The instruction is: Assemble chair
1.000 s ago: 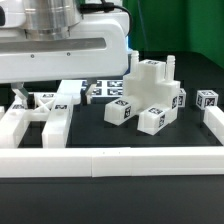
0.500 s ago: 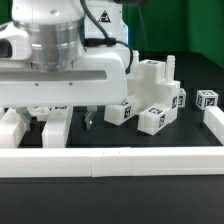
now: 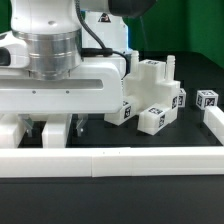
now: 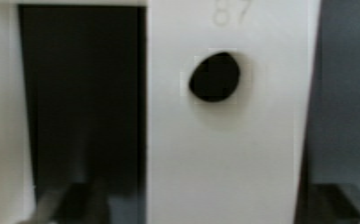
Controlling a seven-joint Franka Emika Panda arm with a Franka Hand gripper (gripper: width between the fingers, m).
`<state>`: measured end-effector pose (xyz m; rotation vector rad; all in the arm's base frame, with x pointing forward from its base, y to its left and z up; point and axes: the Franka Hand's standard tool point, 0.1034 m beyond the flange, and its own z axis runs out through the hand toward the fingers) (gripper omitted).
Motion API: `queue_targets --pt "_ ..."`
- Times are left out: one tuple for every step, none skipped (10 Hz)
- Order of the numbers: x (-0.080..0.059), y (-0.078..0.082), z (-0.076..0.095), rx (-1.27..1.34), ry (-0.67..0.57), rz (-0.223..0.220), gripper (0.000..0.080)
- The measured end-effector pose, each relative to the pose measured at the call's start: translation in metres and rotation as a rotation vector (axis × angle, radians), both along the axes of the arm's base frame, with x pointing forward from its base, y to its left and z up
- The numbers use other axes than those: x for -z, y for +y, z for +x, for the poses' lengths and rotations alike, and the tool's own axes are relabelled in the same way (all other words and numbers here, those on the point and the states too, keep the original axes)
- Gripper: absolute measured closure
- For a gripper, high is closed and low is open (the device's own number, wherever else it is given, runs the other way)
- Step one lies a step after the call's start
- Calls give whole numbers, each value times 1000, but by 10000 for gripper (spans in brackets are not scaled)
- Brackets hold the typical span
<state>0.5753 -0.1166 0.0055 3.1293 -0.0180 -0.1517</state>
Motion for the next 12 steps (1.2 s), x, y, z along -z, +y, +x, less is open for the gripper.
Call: queue_targets --pt "0 1 0 0 0 1 517" --pt "0 3 1 -2 0 2 517" --pt "0 4 1 -3 -1 2 517" --pt "-1 6 2 -5 -1 4 517" --pt "-8 10 4 -9 -6 8 517" --pt "-20 13 7 -11 -11 16 517" --pt "-36 16 8 -17 -10 30 517" --pt "-57 19 10 -26 -7 49 517" --pt "-78 21 12 -35 -13 64 517" --pt "-95 23 15 -41 -23 73 515" --pt "-110 25 17 -43 -31 83 515" --pt "-118 26 18 -43 -36 88 515"
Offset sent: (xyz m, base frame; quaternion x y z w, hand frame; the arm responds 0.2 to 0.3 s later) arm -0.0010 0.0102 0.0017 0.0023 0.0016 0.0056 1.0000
